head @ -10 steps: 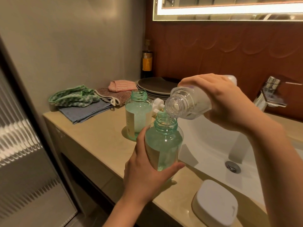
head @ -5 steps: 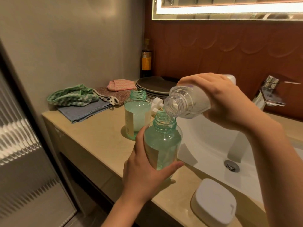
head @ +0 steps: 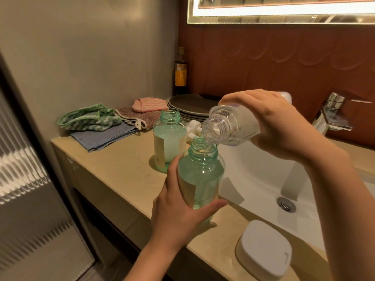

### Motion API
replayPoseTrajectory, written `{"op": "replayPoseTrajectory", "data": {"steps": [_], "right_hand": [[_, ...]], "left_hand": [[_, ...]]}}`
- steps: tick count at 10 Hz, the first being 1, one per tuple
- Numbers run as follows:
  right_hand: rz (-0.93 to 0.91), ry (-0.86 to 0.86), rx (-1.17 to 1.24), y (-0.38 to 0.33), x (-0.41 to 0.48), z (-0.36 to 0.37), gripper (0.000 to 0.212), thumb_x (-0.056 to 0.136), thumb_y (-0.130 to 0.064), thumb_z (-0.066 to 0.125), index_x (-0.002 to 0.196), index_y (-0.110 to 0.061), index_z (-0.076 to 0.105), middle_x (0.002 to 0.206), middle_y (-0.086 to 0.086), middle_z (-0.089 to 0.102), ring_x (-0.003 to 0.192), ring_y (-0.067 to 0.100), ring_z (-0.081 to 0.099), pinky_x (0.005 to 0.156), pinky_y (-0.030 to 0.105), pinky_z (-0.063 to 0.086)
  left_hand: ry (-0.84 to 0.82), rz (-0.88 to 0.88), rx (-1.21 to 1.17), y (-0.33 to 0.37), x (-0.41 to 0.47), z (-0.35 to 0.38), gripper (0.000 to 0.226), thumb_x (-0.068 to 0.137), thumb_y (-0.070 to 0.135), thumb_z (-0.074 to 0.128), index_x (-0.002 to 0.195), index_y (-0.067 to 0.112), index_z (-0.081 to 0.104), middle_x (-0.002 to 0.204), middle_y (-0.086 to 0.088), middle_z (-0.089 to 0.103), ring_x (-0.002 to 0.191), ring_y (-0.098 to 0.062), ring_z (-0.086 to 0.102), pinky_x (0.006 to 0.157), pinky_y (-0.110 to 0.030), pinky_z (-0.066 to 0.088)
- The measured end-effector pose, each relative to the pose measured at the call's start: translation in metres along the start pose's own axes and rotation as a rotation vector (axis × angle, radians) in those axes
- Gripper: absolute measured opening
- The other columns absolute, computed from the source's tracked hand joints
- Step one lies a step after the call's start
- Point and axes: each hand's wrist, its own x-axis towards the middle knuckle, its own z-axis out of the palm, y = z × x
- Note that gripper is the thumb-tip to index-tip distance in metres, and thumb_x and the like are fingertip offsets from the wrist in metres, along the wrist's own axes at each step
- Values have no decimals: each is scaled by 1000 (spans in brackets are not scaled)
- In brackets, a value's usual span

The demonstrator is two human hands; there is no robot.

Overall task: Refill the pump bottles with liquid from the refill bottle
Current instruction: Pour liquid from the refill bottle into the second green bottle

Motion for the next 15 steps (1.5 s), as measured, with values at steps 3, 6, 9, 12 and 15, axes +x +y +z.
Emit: {"op": "replayPoseTrajectory", "data": {"steps": [3,6,9,12,15], "right_hand": [[1,2,-8,0,0,-1,80,65,11,73,128,-29,46,126,-2,57,117,23,50,98,44,38],[0,0,-4,-1,0,-1,77,66,10,73,128,-28,47,125,-1,57,116,24,50,99,44,38],[-2,0,-6,-1,0,-1,77,66,10,73,128,-27,47,124,-1,58,115,24,51,97,44,38],[-2,-8,-1,-1,0,-2,76,66,9,72,128,-28,47,124,-2,57,115,23,50,98,43,37],[-12,2,-9,-1,1,-2,77,66,9,73,128,-27,47,125,-1,58,115,24,51,98,45,38]], "left_hand": [[15,10,12,0,0,0,104,39,83,62,128,59,13,138,18,44,124,-6,44,102,-45,40],[23,23,7,-1,1,0,108,37,83,63,130,57,15,137,19,44,124,-7,45,101,-47,41],[54,155,-56,-16,3,3,78,65,91,24,134,54,18,121,-2,60,103,-19,60,82,-33,49],[94,253,-46,-25,4,5,62,82,78,14,136,49,24,84,-22,56,81,-21,50,53,-12,27],[139,234,1,-22,2,5,48,76,83,7,123,73,12,95,-6,54,87,-16,50,53,-12,30]]}}
